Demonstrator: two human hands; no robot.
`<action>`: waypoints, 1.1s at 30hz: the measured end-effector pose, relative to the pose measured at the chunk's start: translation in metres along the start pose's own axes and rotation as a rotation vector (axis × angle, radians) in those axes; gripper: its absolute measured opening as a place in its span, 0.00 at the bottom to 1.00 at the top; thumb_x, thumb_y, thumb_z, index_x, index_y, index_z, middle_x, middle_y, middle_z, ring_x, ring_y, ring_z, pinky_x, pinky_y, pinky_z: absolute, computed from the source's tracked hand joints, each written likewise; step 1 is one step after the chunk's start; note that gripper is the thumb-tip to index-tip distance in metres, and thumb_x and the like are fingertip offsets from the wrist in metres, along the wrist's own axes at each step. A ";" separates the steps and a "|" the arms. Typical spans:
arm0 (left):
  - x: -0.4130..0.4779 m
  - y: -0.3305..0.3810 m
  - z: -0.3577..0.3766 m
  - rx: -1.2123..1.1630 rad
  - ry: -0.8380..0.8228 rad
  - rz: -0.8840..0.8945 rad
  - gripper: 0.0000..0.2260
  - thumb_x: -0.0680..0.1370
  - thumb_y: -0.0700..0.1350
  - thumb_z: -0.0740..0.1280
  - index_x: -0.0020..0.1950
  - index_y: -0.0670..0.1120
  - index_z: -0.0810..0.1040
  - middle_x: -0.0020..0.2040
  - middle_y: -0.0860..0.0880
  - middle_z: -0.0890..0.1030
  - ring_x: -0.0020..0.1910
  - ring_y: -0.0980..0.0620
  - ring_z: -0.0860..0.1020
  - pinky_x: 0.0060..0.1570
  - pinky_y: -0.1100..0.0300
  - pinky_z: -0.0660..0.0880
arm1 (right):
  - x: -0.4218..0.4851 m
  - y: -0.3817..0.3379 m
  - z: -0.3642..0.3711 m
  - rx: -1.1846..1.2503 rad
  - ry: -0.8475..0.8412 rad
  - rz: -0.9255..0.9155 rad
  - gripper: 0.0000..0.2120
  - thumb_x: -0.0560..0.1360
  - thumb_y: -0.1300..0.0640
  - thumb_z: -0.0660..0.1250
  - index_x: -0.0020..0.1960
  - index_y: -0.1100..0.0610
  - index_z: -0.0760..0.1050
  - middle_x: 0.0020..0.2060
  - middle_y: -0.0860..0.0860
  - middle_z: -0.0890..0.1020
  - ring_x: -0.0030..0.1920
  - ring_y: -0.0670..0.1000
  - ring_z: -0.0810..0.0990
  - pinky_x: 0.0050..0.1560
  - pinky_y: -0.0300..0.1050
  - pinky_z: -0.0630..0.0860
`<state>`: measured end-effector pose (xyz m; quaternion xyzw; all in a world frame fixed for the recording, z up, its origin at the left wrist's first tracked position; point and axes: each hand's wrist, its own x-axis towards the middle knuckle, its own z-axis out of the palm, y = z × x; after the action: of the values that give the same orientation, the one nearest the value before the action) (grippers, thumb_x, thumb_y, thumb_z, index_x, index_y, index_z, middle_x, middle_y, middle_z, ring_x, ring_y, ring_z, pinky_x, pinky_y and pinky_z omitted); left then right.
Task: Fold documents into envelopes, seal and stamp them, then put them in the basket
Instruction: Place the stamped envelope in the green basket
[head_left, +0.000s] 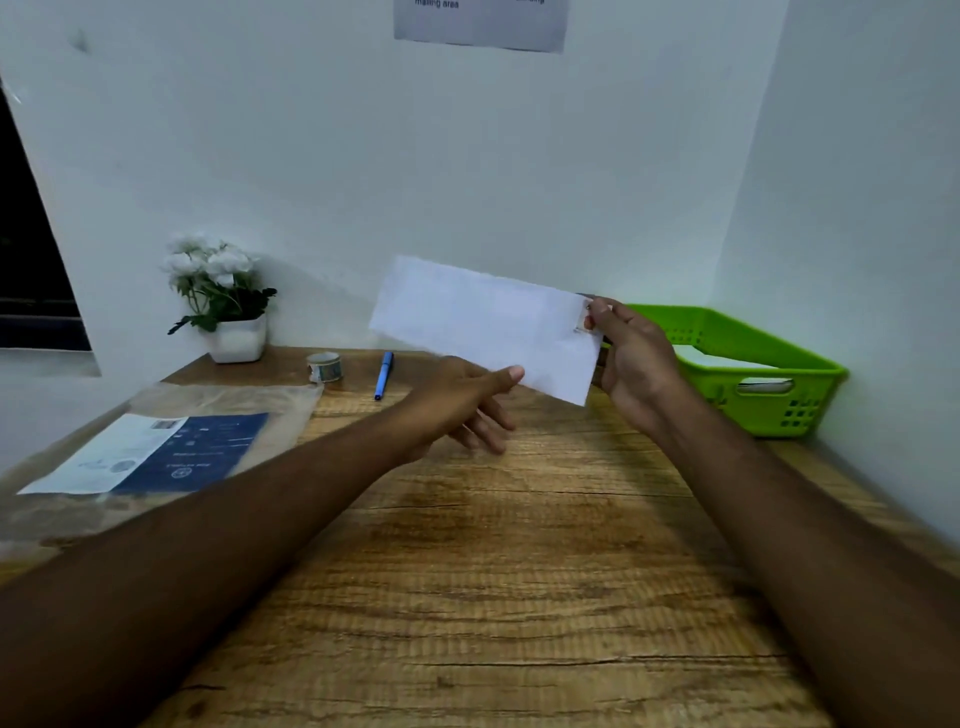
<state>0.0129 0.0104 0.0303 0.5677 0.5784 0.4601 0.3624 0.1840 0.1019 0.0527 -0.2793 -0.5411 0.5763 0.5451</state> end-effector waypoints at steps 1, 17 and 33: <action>0.000 0.000 -0.001 -0.066 0.022 -0.018 0.17 0.78 0.55 0.65 0.55 0.41 0.76 0.42 0.41 0.85 0.35 0.44 0.83 0.30 0.59 0.75 | 0.000 0.000 0.001 0.042 -0.016 0.006 0.06 0.81 0.57 0.62 0.51 0.55 0.78 0.49 0.54 0.78 0.41 0.52 0.80 0.40 0.45 0.79; 0.006 0.005 -0.018 -0.213 0.267 0.054 0.06 0.79 0.37 0.64 0.54 0.39 0.77 0.40 0.41 0.81 0.30 0.51 0.78 0.29 0.59 0.80 | -0.007 0.011 0.001 -0.166 -0.337 0.110 0.31 0.70 0.79 0.65 0.67 0.55 0.71 0.55 0.57 0.83 0.50 0.54 0.83 0.41 0.46 0.83; -0.002 0.027 0.032 -0.258 0.082 0.140 0.07 0.79 0.36 0.65 0.55 0.41 0.77 0.41 0.41 0.83 0.31 0.51 0.80 0.30 0.60 0.79 | -0.056 -0.028 -0.056 -0.340 0.026 0.037 0.17 0.71 0.69 0.72 0.59 0.62 0.77 0.44 0.55 0.85 0.35 0.48 0.83 0.39 0.45 0.78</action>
<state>0.0522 0.0104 0.0453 0.5361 0.4880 0.5776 0.3754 0.2580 0.0625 0.0491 -0.3848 -0.6183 0.4828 0.4864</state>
